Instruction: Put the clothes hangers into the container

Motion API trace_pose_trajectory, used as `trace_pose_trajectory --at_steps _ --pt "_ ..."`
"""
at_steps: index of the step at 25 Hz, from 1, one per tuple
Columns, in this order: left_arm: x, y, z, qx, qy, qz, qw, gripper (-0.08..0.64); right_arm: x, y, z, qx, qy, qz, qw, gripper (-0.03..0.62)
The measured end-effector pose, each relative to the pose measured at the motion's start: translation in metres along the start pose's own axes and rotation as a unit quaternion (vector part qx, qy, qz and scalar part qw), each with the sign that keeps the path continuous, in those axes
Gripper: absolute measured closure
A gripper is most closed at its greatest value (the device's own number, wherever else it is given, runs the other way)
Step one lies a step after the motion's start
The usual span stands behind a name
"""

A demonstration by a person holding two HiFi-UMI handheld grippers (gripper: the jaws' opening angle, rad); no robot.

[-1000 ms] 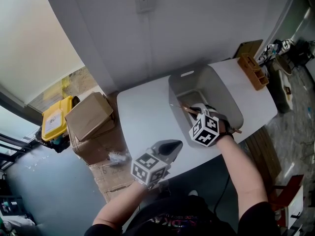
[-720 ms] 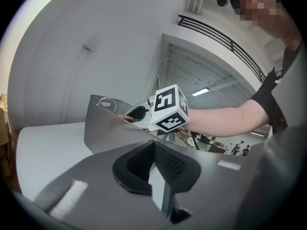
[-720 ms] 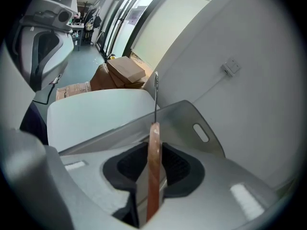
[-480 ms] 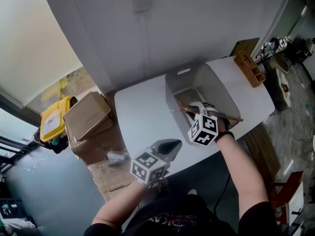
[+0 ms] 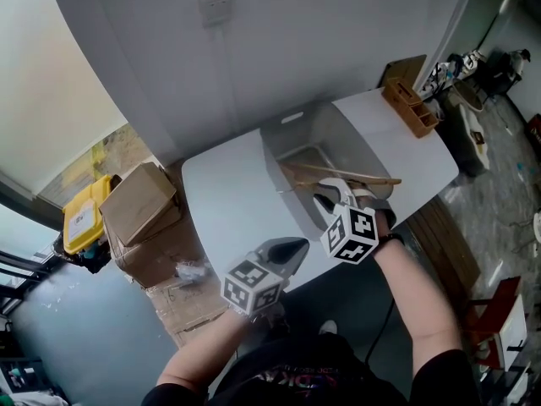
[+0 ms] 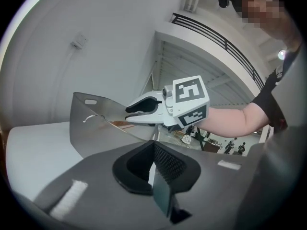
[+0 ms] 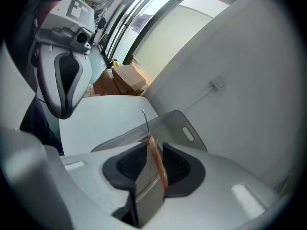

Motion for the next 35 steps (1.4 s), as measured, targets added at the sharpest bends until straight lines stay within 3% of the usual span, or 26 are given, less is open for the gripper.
trace_pose_trajectory --at_steps 4,6,8,16,20,23,35 --pt "0.0 -0.017 -0.006 -0.009 0.001 -0.008 0.9999 0.56 -0.008 0.003 0.045 -0.04 -0.049 -0.095 0.993 0.531" --pt "0.0 -0.025 -0.012 -0.012 0.0 -0.016 0.9998 0.56 -0.013 0.007 0.068 -0.054 -0.075 -0.146 0.985 0.585" --pt "0.003 -0.035 -0.017 -0.011 -0.003 -0.023 0.9997 0.56 -0.019 0.013 0.092 -0.059 -0.104 -0.193 0.974 0.589" --pt "-0.001 -0.114 -0.04 -0.006 -0.015 -0.031 0.9994 0.56 -0.075 0.052 0.187 -0.033 -0.213 -0.374 0.902 0.589" --pt "-0.013 -0.163 -0.053 -0.006 -0.01 -0.034 0.9994 0.56 -0.114 0.077 0.227 -0.013 -0.229 -0.423 0.877 0.589" --pt "-0.028 -0.199 -0.058 -0.003 -0.006 -0.035 0.9994 0.559 -0.139 0.105 0.254 0.001 -0.231 -0.441 0.868 0.589" --pt "-0.101 -0.312 -0.064 0.03 0.003 -0.013 0.9995 0.56 -0.204 0.201 0.333 0.055 -0.246 -0.453 0.855 0.589"
Point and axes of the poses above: the fingertips, and each gripper's own axes: z backward along the fingers, y to its left, x out of its top, the point moved 7 cm from there along z, backward along the fingers, and after that the axes turned 2 degrees about y, right-handed, at the moved point
